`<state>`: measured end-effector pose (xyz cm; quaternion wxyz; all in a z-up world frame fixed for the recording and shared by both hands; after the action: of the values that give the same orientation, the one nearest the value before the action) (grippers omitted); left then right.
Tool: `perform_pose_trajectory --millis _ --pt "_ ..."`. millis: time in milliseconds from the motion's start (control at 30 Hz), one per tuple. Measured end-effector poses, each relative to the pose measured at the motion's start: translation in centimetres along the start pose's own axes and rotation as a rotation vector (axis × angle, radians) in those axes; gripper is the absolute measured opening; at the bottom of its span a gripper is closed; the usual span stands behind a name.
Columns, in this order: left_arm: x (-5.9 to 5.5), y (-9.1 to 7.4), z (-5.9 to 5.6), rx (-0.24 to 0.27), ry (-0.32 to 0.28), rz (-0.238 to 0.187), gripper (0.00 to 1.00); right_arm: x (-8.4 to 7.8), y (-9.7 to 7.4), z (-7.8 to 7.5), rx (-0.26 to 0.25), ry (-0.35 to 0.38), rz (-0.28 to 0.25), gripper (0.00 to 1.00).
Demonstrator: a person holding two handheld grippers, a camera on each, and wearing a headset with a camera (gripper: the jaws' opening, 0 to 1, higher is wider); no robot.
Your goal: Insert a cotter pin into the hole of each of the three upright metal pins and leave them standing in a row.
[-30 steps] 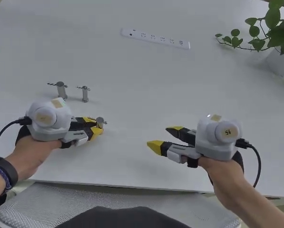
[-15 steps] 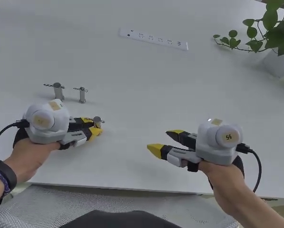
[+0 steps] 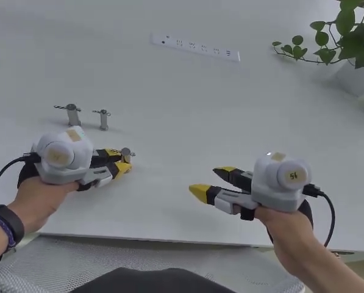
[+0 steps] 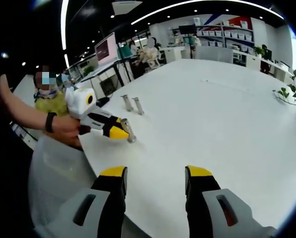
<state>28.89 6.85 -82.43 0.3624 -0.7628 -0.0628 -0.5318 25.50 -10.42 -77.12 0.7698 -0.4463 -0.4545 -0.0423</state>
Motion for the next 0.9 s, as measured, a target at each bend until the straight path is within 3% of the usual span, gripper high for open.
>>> perform_pose_trajectory --millis 433,733,900 --pt "0.5 0.7 0.3 0.025 0.000 0.006 0.10 0.0 -0.5 -0.1 0.005 0.006 -0.020 0.50" --pt "1.7 1.1 1.2 0.055 -0.002 -0.011 0.09 -0.6 -1.0 0.0 0.004 0.021 -0.019 0.50" --pt "2.8 1.4 2.3 0.079 -0.007 -0.032 0.10 -0.8 -1.2 -0.2 0.000 0.025 -0.020 0.50"
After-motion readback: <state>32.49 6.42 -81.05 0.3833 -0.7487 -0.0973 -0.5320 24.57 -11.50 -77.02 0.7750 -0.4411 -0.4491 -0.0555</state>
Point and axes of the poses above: the centre of the closed fingertips' face, and the gripper's own axes: y roughly forward along the fingers, z roughly to its left, x roughly out of its top, the point moved 2 cm from there along -y, roughly backward along the fingers, and after that the axes turned 3 degrees about -x, right-handed, at the moved point
